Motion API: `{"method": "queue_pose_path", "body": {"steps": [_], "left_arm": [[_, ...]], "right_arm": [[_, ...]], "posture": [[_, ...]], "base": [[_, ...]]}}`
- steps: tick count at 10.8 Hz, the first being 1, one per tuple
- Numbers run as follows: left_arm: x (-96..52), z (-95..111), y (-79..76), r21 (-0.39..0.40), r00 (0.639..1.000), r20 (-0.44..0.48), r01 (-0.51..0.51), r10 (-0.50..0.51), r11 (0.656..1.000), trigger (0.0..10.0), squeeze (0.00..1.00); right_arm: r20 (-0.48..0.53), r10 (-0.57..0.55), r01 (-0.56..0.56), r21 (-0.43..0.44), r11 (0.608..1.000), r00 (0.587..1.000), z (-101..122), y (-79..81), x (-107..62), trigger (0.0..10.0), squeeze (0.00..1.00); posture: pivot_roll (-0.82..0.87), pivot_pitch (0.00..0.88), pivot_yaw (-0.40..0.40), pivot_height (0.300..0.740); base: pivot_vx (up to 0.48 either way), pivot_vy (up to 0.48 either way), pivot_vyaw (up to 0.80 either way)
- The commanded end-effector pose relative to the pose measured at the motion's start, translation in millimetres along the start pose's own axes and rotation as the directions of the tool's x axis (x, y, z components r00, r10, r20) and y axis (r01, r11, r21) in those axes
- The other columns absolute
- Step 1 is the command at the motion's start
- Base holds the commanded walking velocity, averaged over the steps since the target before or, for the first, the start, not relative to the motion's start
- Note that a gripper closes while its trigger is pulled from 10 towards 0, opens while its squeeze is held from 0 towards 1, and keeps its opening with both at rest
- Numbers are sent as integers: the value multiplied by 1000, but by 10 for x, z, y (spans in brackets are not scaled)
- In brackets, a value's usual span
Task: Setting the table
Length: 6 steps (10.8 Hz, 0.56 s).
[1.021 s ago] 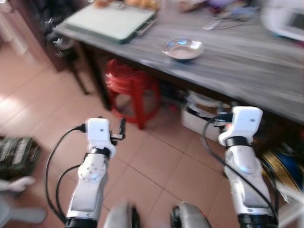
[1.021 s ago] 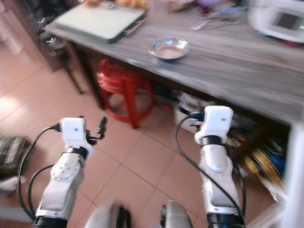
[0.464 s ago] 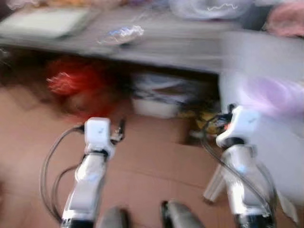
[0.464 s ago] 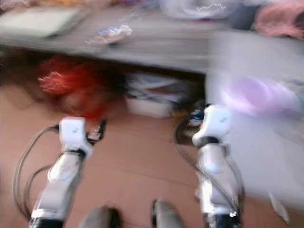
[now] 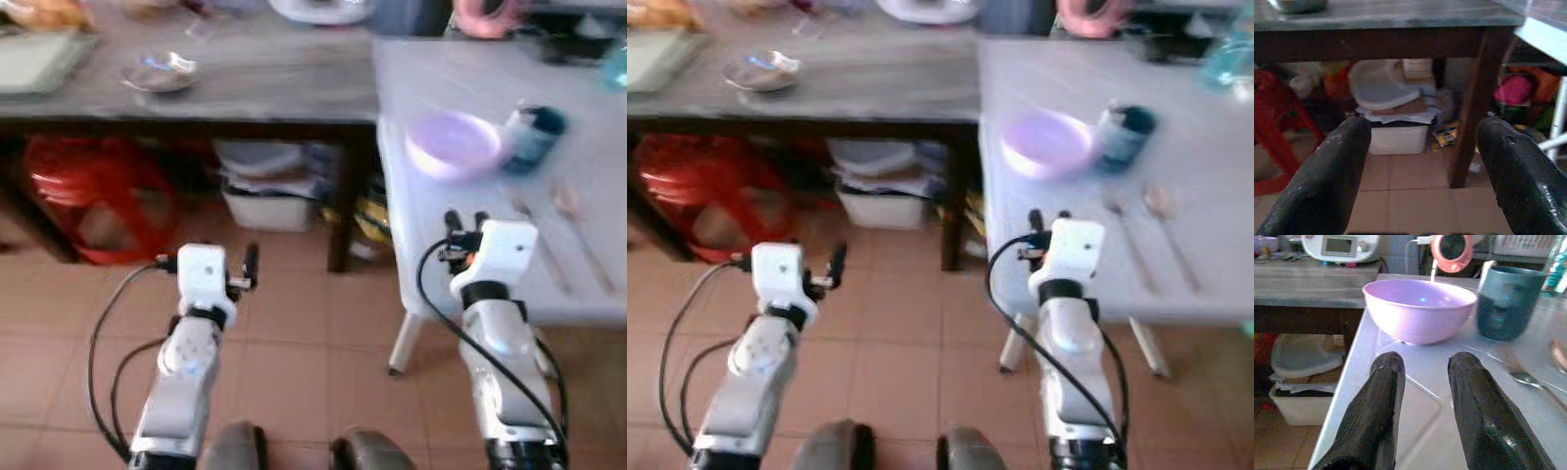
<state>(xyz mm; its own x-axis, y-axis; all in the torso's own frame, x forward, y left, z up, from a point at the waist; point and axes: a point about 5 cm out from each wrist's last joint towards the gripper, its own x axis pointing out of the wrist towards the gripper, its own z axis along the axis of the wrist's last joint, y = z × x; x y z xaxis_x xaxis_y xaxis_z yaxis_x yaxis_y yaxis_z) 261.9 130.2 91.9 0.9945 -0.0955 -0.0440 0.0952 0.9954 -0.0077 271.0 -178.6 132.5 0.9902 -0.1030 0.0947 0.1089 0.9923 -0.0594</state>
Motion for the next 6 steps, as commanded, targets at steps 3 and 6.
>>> {"method": "queue_pose_path", "body": {"steps": [3, 6], "left_arm": [[-24, 55, -14, -39, 998, 25, 63, -62, 997, 10000, 0], [-30, 84, -66, -65, 993, 39, 111, -109, 992, 10000, 0]], "right_arm": [[12, -21, 21, 17, 1000, 1000, 40, -13, 42, 10000, 0], [34, -36, 37, -48, 998, 999, 49, -39, 77, 10000, 1000]], "posture": [[-88, 148, 41, 740], [-89, 149, 40, 740]], "base": [[0, 0, 0], [0, 0, 0]]}}
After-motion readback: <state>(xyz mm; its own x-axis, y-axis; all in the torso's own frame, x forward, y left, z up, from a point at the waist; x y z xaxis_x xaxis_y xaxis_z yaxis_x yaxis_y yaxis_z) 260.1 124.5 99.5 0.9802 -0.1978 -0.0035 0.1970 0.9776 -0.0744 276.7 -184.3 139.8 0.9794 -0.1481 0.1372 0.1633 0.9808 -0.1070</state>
